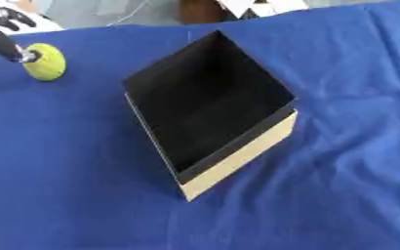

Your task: Pick up objects on the table and place them in the box.

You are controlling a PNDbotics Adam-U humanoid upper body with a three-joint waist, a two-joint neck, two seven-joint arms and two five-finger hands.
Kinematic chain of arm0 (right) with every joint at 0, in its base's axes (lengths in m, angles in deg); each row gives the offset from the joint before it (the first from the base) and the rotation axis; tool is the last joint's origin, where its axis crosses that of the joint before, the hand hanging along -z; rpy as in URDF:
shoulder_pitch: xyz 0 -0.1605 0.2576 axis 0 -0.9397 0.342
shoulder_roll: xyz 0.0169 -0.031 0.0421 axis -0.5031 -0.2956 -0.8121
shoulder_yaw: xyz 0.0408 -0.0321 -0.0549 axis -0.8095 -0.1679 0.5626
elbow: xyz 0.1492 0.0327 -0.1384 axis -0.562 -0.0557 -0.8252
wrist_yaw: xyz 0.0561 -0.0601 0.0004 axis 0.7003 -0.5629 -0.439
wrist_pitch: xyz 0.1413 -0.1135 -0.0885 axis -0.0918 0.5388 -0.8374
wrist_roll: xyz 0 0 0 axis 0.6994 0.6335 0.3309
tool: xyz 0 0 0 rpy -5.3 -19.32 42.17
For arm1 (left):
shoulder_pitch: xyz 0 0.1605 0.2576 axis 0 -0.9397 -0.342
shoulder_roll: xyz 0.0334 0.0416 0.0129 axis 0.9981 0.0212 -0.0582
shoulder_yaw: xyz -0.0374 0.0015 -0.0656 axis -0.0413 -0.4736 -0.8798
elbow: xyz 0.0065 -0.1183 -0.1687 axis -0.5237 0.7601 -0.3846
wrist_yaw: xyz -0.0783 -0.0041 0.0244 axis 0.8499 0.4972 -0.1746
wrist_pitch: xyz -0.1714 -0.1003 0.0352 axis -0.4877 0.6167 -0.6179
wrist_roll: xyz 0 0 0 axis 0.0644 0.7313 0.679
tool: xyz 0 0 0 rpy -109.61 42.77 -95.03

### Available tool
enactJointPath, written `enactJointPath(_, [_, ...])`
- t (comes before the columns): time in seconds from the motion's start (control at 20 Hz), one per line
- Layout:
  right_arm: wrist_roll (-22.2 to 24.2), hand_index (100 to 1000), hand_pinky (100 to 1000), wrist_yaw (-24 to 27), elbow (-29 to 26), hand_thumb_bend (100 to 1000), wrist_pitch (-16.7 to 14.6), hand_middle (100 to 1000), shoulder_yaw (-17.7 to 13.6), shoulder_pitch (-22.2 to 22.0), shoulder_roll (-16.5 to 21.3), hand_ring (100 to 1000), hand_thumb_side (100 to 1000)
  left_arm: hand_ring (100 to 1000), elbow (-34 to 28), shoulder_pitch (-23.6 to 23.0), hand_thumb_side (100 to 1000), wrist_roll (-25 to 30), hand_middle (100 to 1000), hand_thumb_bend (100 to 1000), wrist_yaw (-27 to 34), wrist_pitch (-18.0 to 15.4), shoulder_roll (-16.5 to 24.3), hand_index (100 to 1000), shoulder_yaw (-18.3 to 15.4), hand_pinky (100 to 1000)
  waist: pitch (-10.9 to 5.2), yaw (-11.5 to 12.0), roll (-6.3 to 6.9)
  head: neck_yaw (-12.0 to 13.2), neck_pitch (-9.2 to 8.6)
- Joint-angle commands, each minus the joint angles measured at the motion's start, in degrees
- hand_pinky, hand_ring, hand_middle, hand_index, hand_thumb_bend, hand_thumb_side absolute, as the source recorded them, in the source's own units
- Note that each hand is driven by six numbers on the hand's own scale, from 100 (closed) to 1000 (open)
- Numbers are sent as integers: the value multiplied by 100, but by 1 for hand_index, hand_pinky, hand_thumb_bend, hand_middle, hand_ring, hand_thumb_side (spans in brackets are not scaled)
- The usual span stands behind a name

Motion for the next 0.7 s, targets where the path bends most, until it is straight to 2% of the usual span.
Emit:
enactJointPath(0.05, [-23, 872, 870, 47, -117, 100, -12, 753, -36, 98, 53, 860, 222, 1000, -17, 60, 113, 13, 1000, 273, 68, 58, 219, 934, -63, 916, -33, -19, 28, 38, -19])
enactJointPath(0.7, [-68, 870, 870, 119, -117, 100, -25, 744, -56, 141, 50, 854, 242, 1000, 129, -34, 100, -304, 981, 290, -258, 204, 212, 918, -102, 901, 102, -107, 13, 132, -144])
